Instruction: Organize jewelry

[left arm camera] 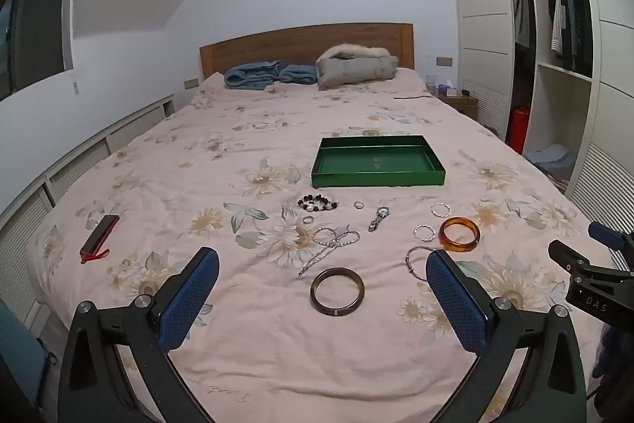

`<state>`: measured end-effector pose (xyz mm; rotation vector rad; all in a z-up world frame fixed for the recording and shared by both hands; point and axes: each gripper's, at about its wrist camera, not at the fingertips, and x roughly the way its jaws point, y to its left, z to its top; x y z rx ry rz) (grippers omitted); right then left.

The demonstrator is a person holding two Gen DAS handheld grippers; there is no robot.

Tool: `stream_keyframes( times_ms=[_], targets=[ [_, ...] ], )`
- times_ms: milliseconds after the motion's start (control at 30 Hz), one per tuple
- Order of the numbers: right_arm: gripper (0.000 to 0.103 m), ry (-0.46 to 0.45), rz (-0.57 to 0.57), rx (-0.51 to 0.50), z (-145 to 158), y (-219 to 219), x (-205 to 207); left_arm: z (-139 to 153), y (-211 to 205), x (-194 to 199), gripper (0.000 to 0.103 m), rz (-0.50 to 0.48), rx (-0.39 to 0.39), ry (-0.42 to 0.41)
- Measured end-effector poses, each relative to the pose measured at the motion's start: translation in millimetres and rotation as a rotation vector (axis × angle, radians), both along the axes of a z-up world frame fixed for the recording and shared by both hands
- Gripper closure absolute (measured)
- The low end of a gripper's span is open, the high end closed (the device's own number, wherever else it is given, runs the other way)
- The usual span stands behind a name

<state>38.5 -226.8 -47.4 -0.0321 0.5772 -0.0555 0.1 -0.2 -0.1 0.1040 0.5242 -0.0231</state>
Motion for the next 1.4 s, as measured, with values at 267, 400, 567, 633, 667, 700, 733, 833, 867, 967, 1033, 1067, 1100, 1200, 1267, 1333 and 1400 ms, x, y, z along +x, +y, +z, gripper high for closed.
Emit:
stream_keyframes(
  times_ms=[267, 400, 567, 633, 667, 700, 733, 833, 867, 967, 1033, 1067, 1100, 1200, 1267, 1333, 1400],
  targets=[
    [0.022, 0.001, 0.006, 0.008, -2.6, -1.5, 1.6, 0.7, -1.7, -0.4, 0.000, 0.008, -0.004, 0.017],
    [0.022, 0.005, 0.001, 0.005, -4.7, -1.3, 2.0, -4.8, -3.2, 6.3, 0.000, 0.012, -0.009, 0.022],
    [0.022, 0.002, -0.005, 0.005, -4.3, -4.8, 6.0, -12.5, 0.0, 14.0, 0.000, 0.017, -0.013, 0.029],
    [0.022, 0.002, -0.007, 0.004, -7.3, -3.5, 8.9, -15.4, 0.8, 16.4, 0.000, 0.019, -0.012, 0.026],
    [0.022, 0.001, -0.006, 0.007, -9.1, -3.9, 9.1, -16.1, 0.9, 17.3, 0.000, 0.019, -0.013, 0.025],
    [0.022, 0.001, -0.006, 0.008, -9.2, -4.0, 9.7, -15.5, 2.8, 17.6, 0.000, 0.018, -0.014, 0.025],
    [0.022, 0.001, -0.006, 0.010, -12.2, -4.5, 10.7, -16.4, 2.9, 18.6, 0.000, 0.018, -0.015, 0.026],
    [0.022, 0.005, -0.010, 0.007, -12.3, -6.7, 13.0, -19.9, 3.3, 21.6, 0.000, 0.011, -0.020, 0.032],
    [0.022, 0.006, -0.010, 0.006, -13.0, -6.9, 13.6, -20.6, 2.3, 22.5, 0.000, 0.011, -0.020, 0.032],
    [0.022, 0.009, -0.007, 0.008, -14.3, -7.0, 15.1, -24.0, 1.0, 24.0, 0.000, 0.010, -0.013, 0.033],
    [0.022, 0.011, -0.005, 0.014, -16.1, -7.7, 16.7, -25.8, -0.7, 26.3, 0.000, 0.009, -0.006, 0.036],
    [0.022, 0.012, -0.006, 0.016, -17.0, -8.2, 17.5, -26.7, -1.6, 27.8, 0.000, 0.009, -0.004, 0.039],
    [0.022, 0.015, -0.006, 0.017, -17.7, -9.1, 18.7, -27.1, -1.8, 28.4, 0.000, 0.009, -0.002, 0.040],
    [0.022, 0.020, -0.009, 0.019, -19.1, -9.2, 20.7, -28.9, -3.9, 31.4, 0.000, 0.012, 0.013, 0.040],
    [0.022, 0.023, -0.011, 0.019, -20.8, -8.6, 23.5, -29.9, -4.8, 34.1, 0.000, 0.008, 0.014, 0.047],
    [0.022, 0.024, -0.010, 0.023, -21.6, -9.0, 24.6, -31.2, -5.6, 36.6, 0.000, 0.005, 0.013, 0.055],
    [0.022, 0.028, -0.008, 0.026, -23.5, -9.5, 26.9, -32.6, -6.8, 39.0, 0.000, 0.002, 0.016, 0.062]
  ],
)
